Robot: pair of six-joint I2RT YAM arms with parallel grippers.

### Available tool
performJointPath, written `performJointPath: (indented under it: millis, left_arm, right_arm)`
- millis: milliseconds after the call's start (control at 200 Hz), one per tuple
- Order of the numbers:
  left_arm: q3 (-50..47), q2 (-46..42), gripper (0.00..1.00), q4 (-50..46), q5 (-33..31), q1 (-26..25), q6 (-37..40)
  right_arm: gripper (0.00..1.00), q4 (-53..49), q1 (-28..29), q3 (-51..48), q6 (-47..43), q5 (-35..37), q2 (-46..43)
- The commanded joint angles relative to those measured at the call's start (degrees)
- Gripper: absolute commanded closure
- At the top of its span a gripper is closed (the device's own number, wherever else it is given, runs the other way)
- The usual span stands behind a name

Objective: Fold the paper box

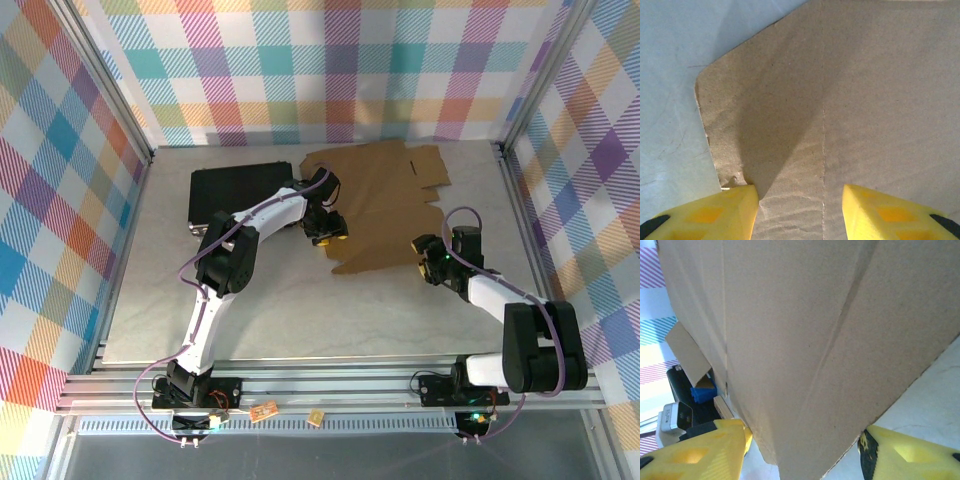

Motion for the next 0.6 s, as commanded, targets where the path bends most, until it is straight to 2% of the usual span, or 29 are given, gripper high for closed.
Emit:
performJointPath:
  millis: [0,355,440,520,595]
  left_arm:
    - [-1.8,1.1,0.51,-4.5,0.6,0.2,0.7]
    - [-2.4,0.9,0.52,-4.5,0.7,0.2,1.0]
    - [-2.3,0.9,0.52,-4.5,0.8,0.2,1.0]
    - [-2.0,0.2,0.51,-4.6,0.6,0.2,0.8]
    - [-1.3,-1.9,0.49,-4.5,0.1,0.1,0.2]
  right_arm:
    - [0.41,4.4,0.1,2.1,-0.8,-1.0,2.2]
    - [0.59,7.3,0.3,3.7,1.2,-0.6,8.6]
    - [0.73,5.4,0.4,4.7,1.3,0.7,9.2]
    - [1.00,0.9,0.7,6.5,1.3,2.4,7.7]
    - [1.00,-6.6,1.3,8.5,1.5,6.6,3.3]
